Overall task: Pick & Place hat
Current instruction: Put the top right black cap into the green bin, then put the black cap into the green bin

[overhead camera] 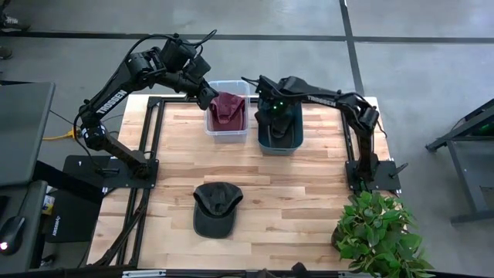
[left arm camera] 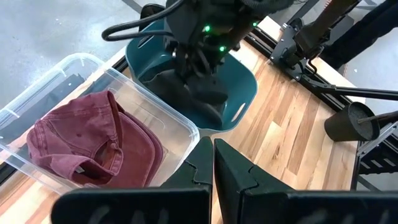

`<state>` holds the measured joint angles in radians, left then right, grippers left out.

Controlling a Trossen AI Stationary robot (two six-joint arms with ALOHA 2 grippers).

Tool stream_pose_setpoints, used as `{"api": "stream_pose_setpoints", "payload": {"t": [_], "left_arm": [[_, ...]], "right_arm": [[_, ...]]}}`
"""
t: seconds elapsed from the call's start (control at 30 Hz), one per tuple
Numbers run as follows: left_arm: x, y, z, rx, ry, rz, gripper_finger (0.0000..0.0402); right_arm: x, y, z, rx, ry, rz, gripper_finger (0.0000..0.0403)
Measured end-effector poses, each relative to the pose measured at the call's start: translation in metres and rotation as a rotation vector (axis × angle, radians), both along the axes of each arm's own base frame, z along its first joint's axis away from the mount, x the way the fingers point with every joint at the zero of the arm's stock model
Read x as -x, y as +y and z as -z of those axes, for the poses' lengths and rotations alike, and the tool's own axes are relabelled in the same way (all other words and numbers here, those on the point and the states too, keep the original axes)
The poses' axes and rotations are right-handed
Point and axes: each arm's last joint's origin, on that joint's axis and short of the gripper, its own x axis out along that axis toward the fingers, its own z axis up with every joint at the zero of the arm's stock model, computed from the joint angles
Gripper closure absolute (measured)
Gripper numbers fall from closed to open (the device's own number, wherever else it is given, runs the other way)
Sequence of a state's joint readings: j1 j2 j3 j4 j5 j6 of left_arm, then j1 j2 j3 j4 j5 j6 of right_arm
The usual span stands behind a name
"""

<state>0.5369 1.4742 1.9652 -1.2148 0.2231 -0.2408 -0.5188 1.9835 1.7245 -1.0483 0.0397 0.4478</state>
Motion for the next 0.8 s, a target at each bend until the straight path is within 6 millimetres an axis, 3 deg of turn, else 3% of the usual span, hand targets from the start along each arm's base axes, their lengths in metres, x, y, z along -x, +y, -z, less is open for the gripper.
{"api": "stream_pose_setpoints", "payload": {"t": [0.17, 0.5, 0.6, 0.8], "left_arm": [[0.0, 0.0, 0.0, 0.004, -0.001, -0.003, 0.0402], [0.0, 0.0, 0.0, 0.022, -0.006, -0.019, 0.0402], [0.0, 0.0, 0.0, 0.022, -0.006, -0.019, 0.0402], [0.0, 0.0, 0.0, 0.028, -0.005, -0.031, 0.0402]], "right_arm": [[-0.005, 0.005, 0.01, -0.038, -0.049, -0.012, 0.0402], [0.008, 0.001, 0.031, -0.071, 0.021, 0.016, 0.0403], [0.011, 0.002, 0.028, -0.057, 0.041, 0.019, 0.0403], [0.017, 0.011, -0.001, -0.017, -0.02, 0.005, 0.0403]]}}
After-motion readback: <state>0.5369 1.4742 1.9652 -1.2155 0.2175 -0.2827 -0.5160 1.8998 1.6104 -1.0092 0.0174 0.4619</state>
